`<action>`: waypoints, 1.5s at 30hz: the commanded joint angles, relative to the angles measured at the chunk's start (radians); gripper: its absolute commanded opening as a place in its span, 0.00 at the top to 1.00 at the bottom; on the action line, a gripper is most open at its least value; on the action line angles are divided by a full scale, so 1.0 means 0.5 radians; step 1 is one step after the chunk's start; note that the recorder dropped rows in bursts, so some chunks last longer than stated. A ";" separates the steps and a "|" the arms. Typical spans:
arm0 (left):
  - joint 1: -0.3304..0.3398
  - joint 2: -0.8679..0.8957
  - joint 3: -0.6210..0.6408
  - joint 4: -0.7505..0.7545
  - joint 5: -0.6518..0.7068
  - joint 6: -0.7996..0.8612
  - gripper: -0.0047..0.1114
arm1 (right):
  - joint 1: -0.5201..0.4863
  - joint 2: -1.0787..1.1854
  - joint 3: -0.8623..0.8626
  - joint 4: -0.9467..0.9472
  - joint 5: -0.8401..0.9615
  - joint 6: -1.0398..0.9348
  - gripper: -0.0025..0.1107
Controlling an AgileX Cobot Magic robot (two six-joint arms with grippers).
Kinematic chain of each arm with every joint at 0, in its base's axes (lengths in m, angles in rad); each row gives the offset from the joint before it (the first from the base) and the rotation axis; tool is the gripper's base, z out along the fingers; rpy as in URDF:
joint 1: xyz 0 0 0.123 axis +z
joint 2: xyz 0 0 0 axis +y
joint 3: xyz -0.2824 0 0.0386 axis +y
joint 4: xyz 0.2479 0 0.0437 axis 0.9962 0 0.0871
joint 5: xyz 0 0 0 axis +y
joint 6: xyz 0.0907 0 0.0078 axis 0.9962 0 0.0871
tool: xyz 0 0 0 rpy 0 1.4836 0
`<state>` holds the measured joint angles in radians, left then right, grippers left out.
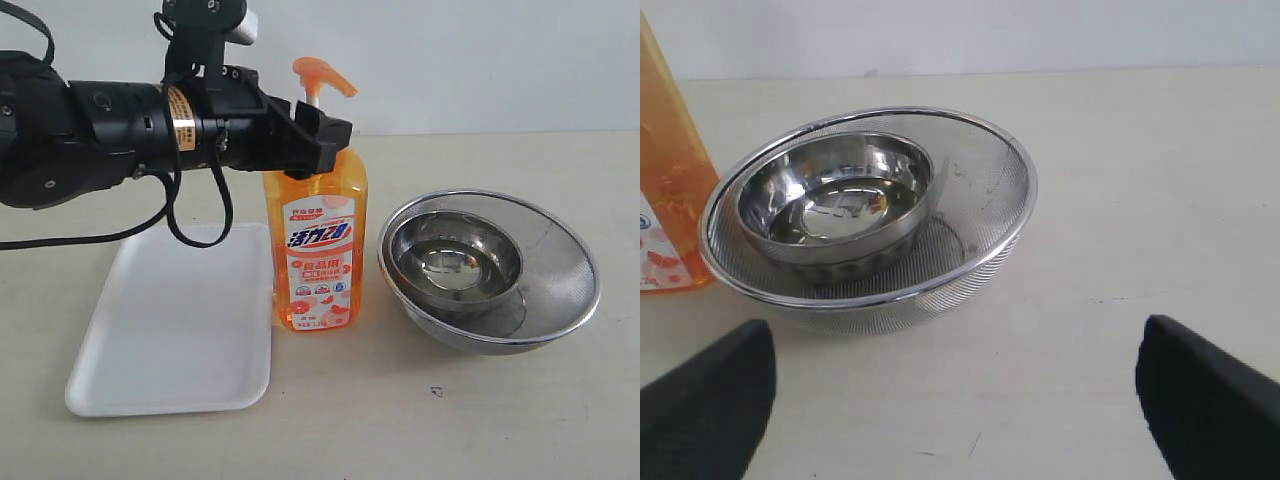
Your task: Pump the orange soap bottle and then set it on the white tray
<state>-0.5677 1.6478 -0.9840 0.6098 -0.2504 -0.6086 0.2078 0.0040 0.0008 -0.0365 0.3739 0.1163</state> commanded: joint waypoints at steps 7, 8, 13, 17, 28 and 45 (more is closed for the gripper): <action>-0.006 -0.195 0.086 0.165 0.054 -0.077 0.39 | -0.013 -0.008 -0.002 0.000 -0.008 -0.005 0.20; -0.006 -0.215 0.109 0.179 0.047 -0.077 0.39 | -0.013 -0.008 -0.002 0.000 -0.008 -0.005 0.20; -0.006 -0.284 0.221 0.217 0.027 -0.077 0.39 | -0.013 -0.008 -0.002 0.000 -0.012 -0.005 0.20; -0.006 -0.351 0.324 0.285 0.022 -0.077 0.39 | -0.013 -0.008 -0.002 0.000 -0.012 -0.005 0.20; 0.056 -0.630 0.662 0.714 -0.240 -0.055 0.39 | -0.013 -0.008 -0.002 0.000 -0.012 -0.005 0.20; 0.416 -0.641 0.784 1.078 -1.008 -0.133 0.65 | -0.013 -0.008 -0.002 0.000 -0.013 -0.005 0.20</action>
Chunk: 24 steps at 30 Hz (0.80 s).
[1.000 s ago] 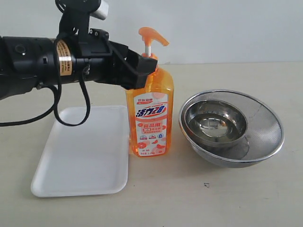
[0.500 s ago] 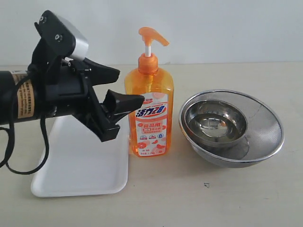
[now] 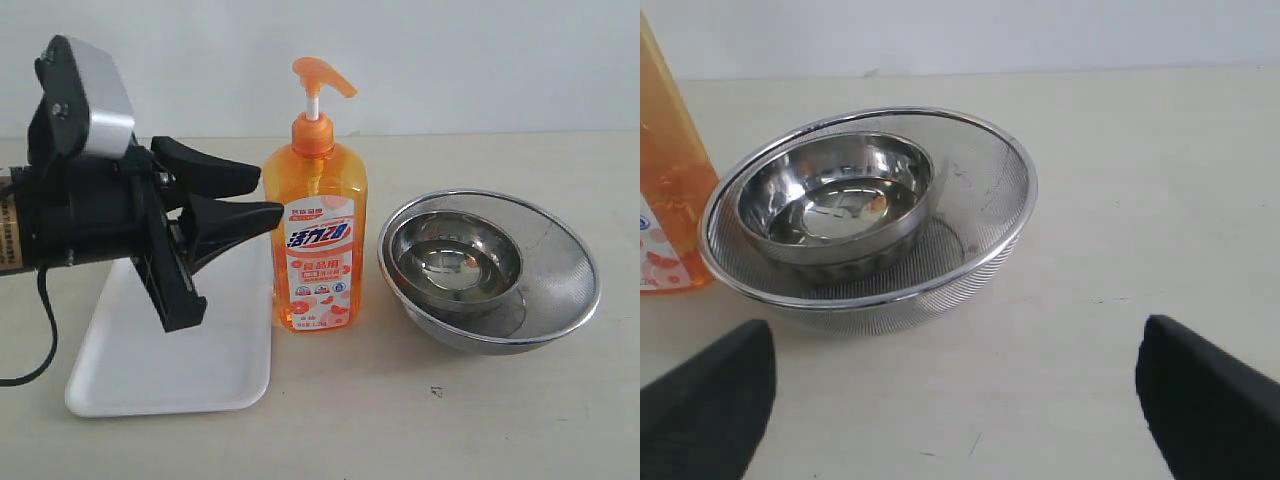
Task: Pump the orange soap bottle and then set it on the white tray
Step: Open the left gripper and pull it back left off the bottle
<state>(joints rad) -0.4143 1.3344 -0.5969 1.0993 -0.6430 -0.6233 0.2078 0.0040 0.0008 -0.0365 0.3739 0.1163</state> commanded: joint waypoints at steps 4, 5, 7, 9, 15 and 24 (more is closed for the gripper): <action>0.300 -0.014 0.010 0.526 -0.781 -0.319 0.65 | -0.013 -0.008 -0.002 0.000 -0.013 -0.005 0.20; 0.350 -0.014 0.010 0.545 -0.853 -0.340 0.65 | -0.013 -0.008 -0.002 0.000 -0.013 -0.005 0.20; 0.466 0.013 0.010 0.556 -1.017 -0.340 0.65 | -0.013 -0.008 -0.002 0.000 -0.013 -0.005 0.20; 0.539 0.038 -0.010 0.556 -1.093 -0.340 0.65 | -0.013 -0.008 -0.002 0.000 -0.013 -0.005 0.20; 0.695 0.205 -0.035 0.538 -1.156 -0.229 0.65 | -0.013 -0.008 -0.002 0.000 -0.013 -0.005 0.20; 0.720 0.450 -0.041 0.239 -1.156 -0.126 0.65 | -0.013 -0.008 -0.002 0.000 -0.013 -0.005 0.20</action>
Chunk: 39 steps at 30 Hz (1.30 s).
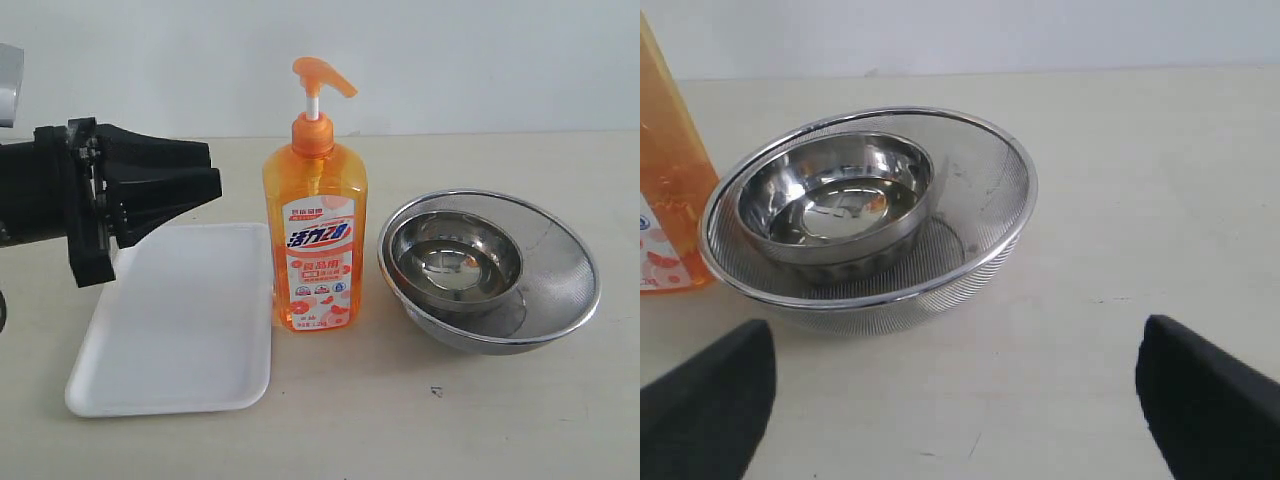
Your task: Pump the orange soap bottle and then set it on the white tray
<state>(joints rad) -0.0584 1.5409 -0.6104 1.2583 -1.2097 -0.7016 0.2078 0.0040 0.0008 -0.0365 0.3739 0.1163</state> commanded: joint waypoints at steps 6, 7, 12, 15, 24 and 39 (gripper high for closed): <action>0.008 0.037 -0.014 -0.130 -0.023 0.030 0.65 | -0.013 -0.008 -0.002 0.000 -0.013 -0.005 0.20; 0.008 0.037 -0.014 -0.130 -0.023 0.030 0.65 | -0.013 -0.008 -0.002 0.000 -0.013 -0.005 0.20; 0.008 0.037 -0.014 -0.125 -0.023 -0.047 0.65 | -0.013 -0.008 -0.002 0.000 -0.013 -0.005 0.20; 0.005 0.037 -0.014 0.004 -0.023 0.188 0.65 | -0.013 -0.008 -0.002 0.000 -0.013 -0.005 0.20; 0.005 0.195 -0.257 0.176 -0.023 0.072 0.65 | -0.013 -0.008 -0.002 0.000 -0.010 -0.005 0.20; -0.013 0.455 -0.565 0.136 -0.023 -0.005 0.44 | -0.013 -0.008 -0.002 0.000 -0.014 -0.005 0.20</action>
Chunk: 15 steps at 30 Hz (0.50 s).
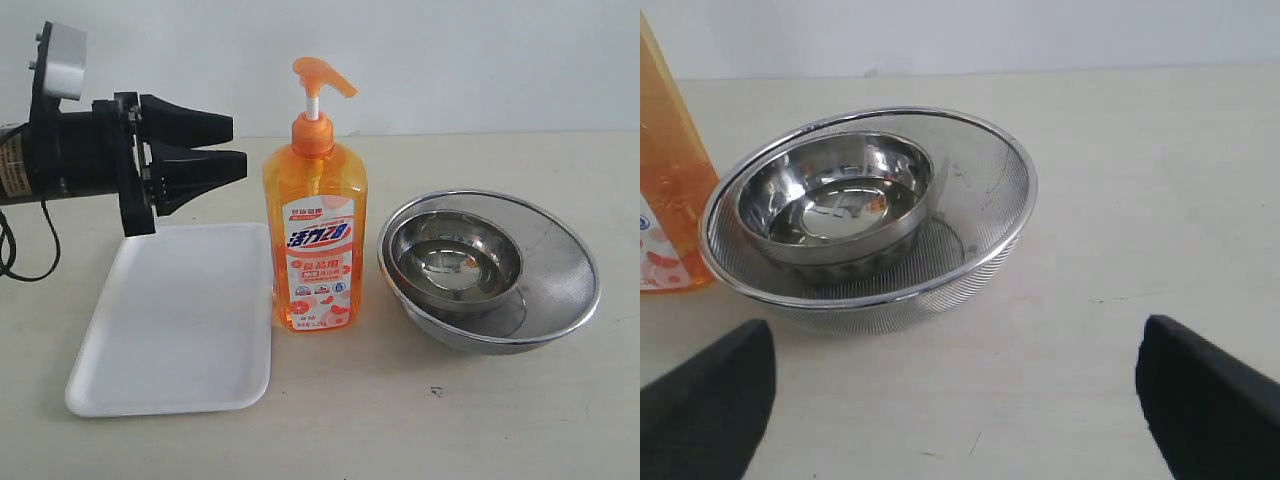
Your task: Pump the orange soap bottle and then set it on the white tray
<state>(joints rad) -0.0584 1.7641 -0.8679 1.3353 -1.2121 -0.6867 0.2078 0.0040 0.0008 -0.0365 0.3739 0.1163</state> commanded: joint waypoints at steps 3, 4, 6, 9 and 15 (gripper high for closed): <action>-0.077 0.008 -0.099 -0.004 -0.018 -0.035 0.44 | -0.013 -0.008 -0.002 0.000 -0.014 -0.005 0.20; -0.105 0.008 -0.118 -0.004 -0.018 -0.035 0.44 | -0.013 -0.008 -0.002 0.000 -0.014 -0.005 0.20; -0.144 0.008 -0.156 0.024 -0.018 -0.035 0.44 | -0.013 -0.008 -0.002 0.000 -0.014 -0.005 0.20; -0.163 0.020 -0.197 0.032 -0.018 -0.035 0.44 | -0.013 -0.008 -0.002 0.000 -0.014 -0.005 0.20; -0.159 0.102 -0.266 -0.014 -0.018 -0.065 0.40 | -0.013 -0.008 -0.002 0.000 -0.014 -0.005 0.20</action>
<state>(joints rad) -0.1359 1.7970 -0.9779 1.3427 -1.2121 -0.6968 0.2078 0.0040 0.0008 -0.0365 0.3739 0.1163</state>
